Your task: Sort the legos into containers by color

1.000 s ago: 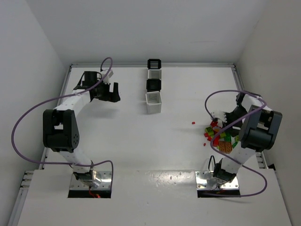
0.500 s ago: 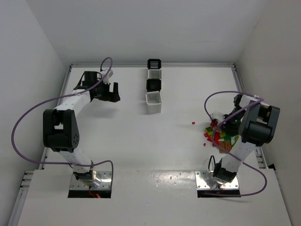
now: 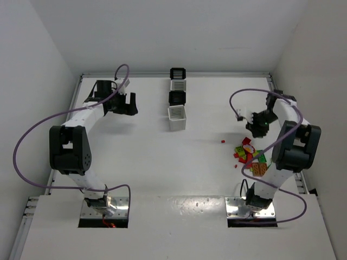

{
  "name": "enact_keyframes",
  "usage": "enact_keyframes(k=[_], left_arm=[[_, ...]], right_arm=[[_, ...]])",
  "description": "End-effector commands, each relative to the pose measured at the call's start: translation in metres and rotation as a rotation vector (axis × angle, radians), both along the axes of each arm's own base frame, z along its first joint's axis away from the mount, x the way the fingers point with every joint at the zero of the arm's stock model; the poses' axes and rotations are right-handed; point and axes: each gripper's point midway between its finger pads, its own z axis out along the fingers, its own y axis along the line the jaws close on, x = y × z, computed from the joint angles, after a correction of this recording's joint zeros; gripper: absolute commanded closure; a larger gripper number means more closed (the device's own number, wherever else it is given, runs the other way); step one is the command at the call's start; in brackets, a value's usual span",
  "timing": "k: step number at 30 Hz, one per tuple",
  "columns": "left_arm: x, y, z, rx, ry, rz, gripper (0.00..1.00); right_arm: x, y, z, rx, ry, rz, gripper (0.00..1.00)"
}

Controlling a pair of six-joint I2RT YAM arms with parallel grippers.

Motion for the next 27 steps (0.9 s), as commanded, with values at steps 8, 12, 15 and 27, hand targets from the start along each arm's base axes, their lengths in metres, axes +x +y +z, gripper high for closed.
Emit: enact_keyframes(k=[8,12,15,27], left_arm=[[0.030,0.001,0.049,-0.007,-0.130,0.043,0.00],[0.033,0.008,0.055,-0.007,-0.134,0.079,0.00],[0.030,0.013,0.051,-0.013,-0.107,0.107,0.00],[0.012,0.031,0.040,0.041,-0.064,0.152,0.00]], right_arm=[[0.220,0.188,0.158,0.758,-0.339,-0.461,0.99],[0.283,0.253,0.209,1.048,-0.414,-0.533,1.00],[0.319,0.292,0.220,1.166,-0.453,-0.543,1.00],[0.373,0.366,0.184,1.315,-0.603,-0.530,1.00]])
